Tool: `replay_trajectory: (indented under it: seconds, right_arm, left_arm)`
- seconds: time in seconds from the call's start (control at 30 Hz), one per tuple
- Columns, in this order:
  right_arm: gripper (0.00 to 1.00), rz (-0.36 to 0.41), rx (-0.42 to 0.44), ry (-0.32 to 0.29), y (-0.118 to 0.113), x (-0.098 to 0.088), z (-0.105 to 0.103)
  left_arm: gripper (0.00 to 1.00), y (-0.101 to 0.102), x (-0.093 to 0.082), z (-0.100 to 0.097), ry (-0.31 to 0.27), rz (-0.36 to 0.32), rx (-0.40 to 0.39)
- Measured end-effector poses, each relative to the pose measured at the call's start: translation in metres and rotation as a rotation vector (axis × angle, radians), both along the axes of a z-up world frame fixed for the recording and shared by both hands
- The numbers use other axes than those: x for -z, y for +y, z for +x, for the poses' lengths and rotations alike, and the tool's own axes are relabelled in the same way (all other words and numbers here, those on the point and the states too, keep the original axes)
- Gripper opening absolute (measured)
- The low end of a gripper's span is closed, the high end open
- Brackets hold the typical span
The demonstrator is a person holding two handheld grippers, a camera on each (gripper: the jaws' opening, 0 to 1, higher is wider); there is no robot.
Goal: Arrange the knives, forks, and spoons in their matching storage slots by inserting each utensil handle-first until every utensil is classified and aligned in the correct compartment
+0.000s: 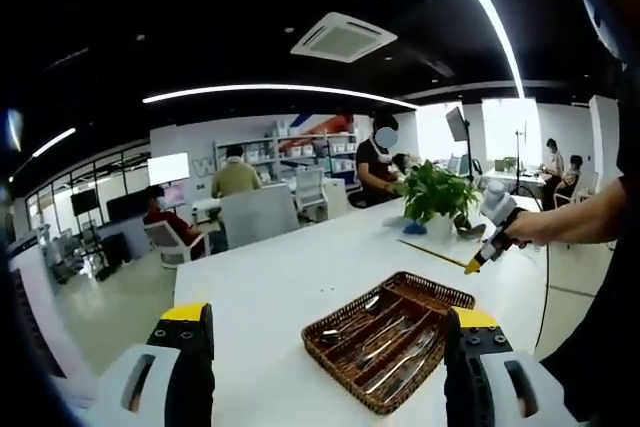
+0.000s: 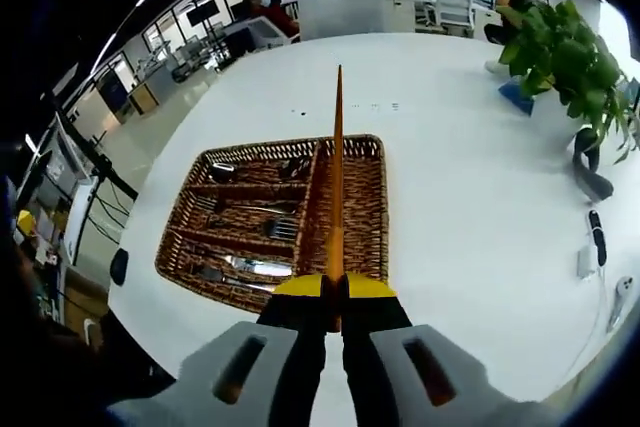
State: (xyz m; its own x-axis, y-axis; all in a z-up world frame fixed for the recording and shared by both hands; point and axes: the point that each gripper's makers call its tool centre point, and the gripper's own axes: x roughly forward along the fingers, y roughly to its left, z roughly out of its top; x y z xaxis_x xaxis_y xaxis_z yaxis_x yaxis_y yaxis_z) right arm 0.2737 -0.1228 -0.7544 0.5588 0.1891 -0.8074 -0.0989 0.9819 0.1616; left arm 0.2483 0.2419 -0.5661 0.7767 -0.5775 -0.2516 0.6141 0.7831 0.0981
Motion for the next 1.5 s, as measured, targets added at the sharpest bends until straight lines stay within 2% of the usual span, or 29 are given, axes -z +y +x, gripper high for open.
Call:
replay_trajectory:
  seconds: [0.33,0.5,0.57,0.6,0.9,1.07,1.5]
  right_arm:
    - [0.02,-0.031,0.003,0.041,0.003,0.034,0.003]
    - [0.02,-0.073,-0.013,0.061,0.003,0.049,0.003]
    - [0.02,-0.098,-0.017,0.08,0.002,0.055,0.003]
    - [0.02,-0.11,-0.01,0.109,0.0,0.061,0.0]
    - [0.02,-0.166,-0.026,0.187,0.0,0.088,0.0]
    - [0.02,-0.195,-0.032,0.206,-0.003,0.094,0.003]
    - [0.02,-0.176,-0.037,0.261,0.0,0.111,0.002]
  left_arm:
    - [1.0,0.012,0.001,-0.001,-0.002,-0.006,0.0]
    - [1.0,0.014,0.002,-0.003,0.002,-0.015,-0.002]
    - [1.0,0.015,0.002,-0.004,0.001,-0.015,0.002]
    - [1.0,0.016,0.003,-0.004,0.0,-0.014,0.004]
    - [1.0,0.034,0.004,-0.002,0.002,-0.02,-0.018]
    - [1.0,0.037,0.004,-0.001,0.006,-0.026,-0.023]
    - [1.0,0.042,0.008,-0.001,0.02,-0.037,-0.042]
